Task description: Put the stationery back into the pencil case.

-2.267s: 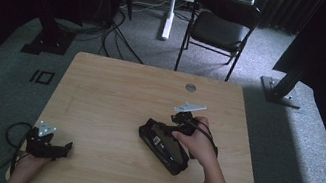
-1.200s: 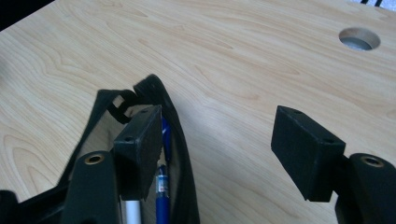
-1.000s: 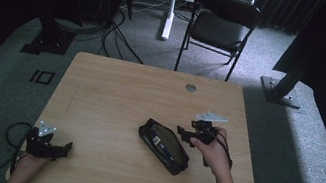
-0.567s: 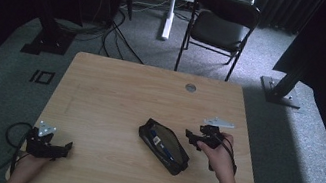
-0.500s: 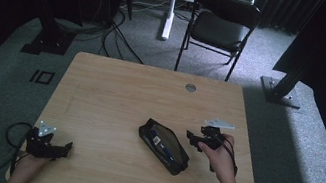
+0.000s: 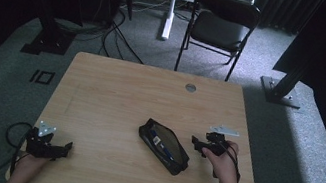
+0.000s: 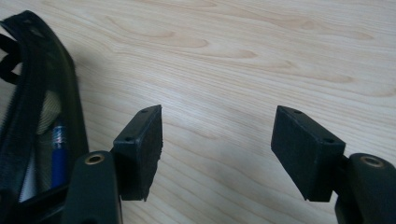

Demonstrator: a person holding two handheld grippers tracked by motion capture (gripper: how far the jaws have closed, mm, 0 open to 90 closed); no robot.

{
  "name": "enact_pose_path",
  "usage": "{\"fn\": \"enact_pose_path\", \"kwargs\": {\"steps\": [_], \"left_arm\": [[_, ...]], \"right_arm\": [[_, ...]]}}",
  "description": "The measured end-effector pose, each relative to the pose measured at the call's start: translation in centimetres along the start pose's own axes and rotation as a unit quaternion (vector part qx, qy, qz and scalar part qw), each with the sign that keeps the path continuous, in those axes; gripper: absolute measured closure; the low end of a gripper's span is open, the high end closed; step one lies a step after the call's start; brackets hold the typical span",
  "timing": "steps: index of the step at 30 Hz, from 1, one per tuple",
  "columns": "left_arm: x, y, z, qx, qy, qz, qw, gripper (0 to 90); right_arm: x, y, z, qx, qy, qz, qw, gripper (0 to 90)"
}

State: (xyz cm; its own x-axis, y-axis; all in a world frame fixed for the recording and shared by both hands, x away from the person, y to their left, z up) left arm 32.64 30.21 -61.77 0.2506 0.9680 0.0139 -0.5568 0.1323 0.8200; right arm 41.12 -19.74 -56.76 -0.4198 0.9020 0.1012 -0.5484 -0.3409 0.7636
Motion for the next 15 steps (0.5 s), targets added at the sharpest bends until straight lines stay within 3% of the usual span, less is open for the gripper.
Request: {"fn": "enact_pose_path", "kwargs": {"steps": [15], "left_arm": [[0.0, 0.0, 0.0, 0.001, -0.001, 0.0, 1.0, 0.4]], "right_arm": [[-2.1, 0.7, -2.9, 0.0, -0.036, -0.035, 0.9987, 31.9]]}}
Point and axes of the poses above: each handheld gripper's, and its own axes: y roughly backward along the jaws, z roughly out of its top, x roughly to its left, the point moved 9 cm from there along -y, roughly forward along the jaws, and after that the axes turned 9 degrees about x, right-handed, at the moved point
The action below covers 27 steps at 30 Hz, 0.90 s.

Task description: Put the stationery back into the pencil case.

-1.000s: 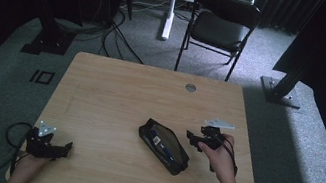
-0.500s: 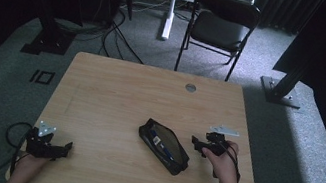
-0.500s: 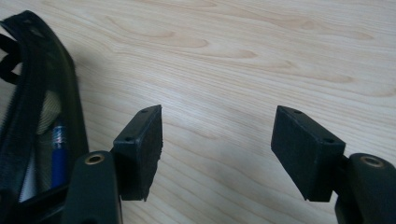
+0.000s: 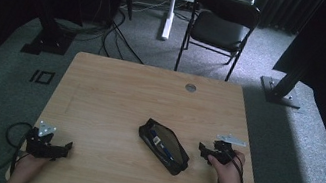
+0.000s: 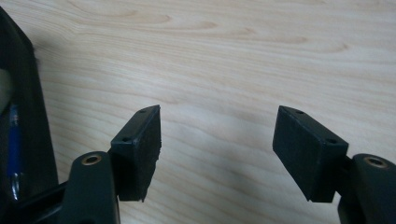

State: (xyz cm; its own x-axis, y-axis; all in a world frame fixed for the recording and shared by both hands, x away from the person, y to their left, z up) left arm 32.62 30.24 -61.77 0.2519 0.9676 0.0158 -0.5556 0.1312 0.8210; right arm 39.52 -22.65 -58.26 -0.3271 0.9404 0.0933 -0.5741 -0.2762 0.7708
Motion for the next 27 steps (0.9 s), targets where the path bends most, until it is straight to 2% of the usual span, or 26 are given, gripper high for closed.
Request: {"fn": "enact_pose_path", "kwargs": {"steps": [13, 18, 22, 23, 27], "left_arm": [[0.0, 0.0, 0.0, -0.001, 0.0, 0.0, 1.0, 0.4], [0.0, 0.0, 0.0, -0.001, 0.0, 0.0, 1.0, 0.3], [0.0, 0.0, 0.0, -0.001, 0.0, 0.0, 1.0, 0.3], [0.0, 0.0, 0.0, -0.001, 0.0, 0.0, 1.0, 0.4], [0.0, 0.0, 0.0, -0.001, 0.0, 0.0, 1.0, 0.4]], "right_arm": [[-2.0, 0.2, -2.2, 0.01, -0.028, -0.028, 0.9992, 28.8], [-2.5, 0.2, -2.7, 0.014, -0.026, -0.04, 0.9988, 26.0], [-2.7, 0.2, -3.2, 0.016, -0.031, -0.041, 0.9986, 21.6], [-3.0, 0.3, -3.5, 0.017, -0.031, -0.045, 0.9983, 18.1], [-3.2, 0.4, -3.8, 0.014, -0.036, -0.054, 0.9978, 13.5]]}}
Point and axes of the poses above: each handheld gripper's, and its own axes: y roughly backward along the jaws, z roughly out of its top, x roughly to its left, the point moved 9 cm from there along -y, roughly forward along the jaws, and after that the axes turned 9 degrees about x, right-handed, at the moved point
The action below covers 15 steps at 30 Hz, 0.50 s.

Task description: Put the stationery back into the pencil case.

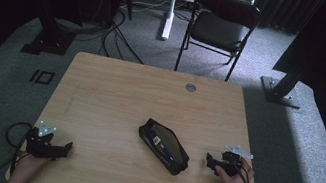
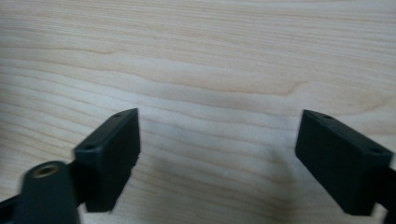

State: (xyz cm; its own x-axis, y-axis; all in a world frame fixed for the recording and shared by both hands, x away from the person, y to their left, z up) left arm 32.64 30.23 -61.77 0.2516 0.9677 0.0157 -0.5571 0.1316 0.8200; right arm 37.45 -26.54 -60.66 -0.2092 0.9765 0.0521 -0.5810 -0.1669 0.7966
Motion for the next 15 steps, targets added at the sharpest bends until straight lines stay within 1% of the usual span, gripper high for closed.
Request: {"fn": "enact_pose_path", "kwargs": {"steps": [2, 5, 8, 9, 11, 14, 15], "left_arm": [[0.0, 0.0, 0.0, 0.0, 0.0, 0.0, 1.0, 0.3], [0.0, 0.0, 0.0, 0.0, 0.0, 0.0, 1.0, 0.4], [0.0, 0.0, 0.0, 0.0, 0.0, 0.0, 1.0, 0.3], [0.0, 0.0, 0.0, 0.0, 0.0, 0.0, 1.0, 0.4], [0.0, 0.0, 0.0, 0.0, 0.0, 0.0, 1.0, 0.4], [0.0, 0.0, 0.0, 0.0, 0.0, 0.0, 1.0, 0.4], [0.0, 0.0, 0.0, 0.0, 0.0, 0.0, 1.0, 0.4]], "right_arm": [[0.0, 0.1, -0.2, -0.003, -0.006, -0.003, 1.0, 13.5], [-0.4, 0.2, -0.5, -0.01, -0.011, -0.023, 0.9996, 13.5], [-0.5, 0.2, -0.8, -0.012, -0.027, -0.023, 0.9993, 12.5], [-0.6, 0.2, -1.1, -0.009, -0.028, -0.028, 0.9992, 12.5], [-0.7, 0.2, -1.4, -0.008, -0.029, -0.031, 0.9991, 12.4], [-0.8, 0.4, -1.9, -0.006, -0.03, -0.045, 0.9985, 12.1], [-0.7, 0.4, -2.1, -0.004, -0.03, -0.046, 0.9985, 11.7]]}}
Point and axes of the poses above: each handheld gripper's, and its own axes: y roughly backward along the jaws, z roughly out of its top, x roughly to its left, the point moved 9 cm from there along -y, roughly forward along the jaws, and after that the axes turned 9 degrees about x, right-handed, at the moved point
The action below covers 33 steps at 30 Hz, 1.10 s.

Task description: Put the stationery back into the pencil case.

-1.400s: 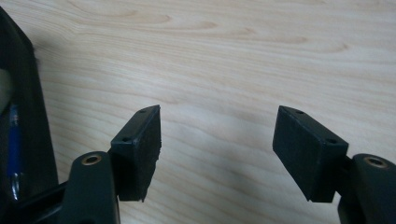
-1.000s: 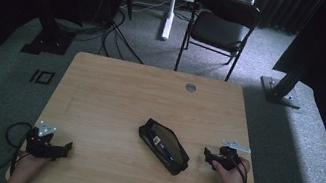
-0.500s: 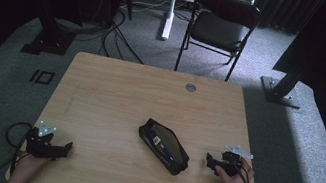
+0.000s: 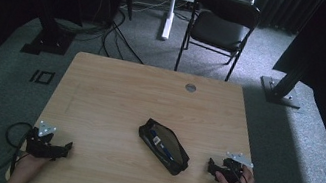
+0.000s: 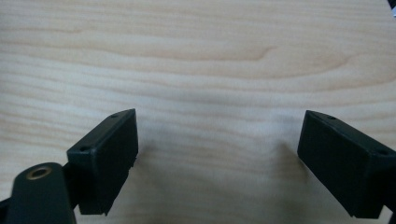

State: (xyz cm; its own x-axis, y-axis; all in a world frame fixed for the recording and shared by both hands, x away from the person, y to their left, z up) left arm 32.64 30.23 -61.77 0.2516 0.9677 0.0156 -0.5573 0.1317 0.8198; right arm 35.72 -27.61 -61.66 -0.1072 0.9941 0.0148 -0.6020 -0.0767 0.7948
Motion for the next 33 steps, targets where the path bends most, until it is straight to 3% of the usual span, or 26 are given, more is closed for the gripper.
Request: {"fn": "enact_pose_path", "kwargs": {"steps": [5, 13, 33], "left_arm": [[0.0, 0.0, 0.0, 0.0, 0.0, 0.0, 1.0, 0.4], [0.0, 0.0, 0.0, 0.0, 0.0, 0.0, 1.0, 0.3], [0.0, 0.0, 0.0, 0.0, 0.0, 0.0, 1.0, 0.4]], "right_arm": [[0.06, 0.09, -0.39, -0.001, 0.001, -0.007, 1.0, 11.8], [-0.7, 0.35, -0.9, -0.005, -0.021, -0.013, 0.9997, 11.5], [-0.78, 0.39, -0.95, -0.006, -0.021, -0.012, 0.9997, 11.5]]}}
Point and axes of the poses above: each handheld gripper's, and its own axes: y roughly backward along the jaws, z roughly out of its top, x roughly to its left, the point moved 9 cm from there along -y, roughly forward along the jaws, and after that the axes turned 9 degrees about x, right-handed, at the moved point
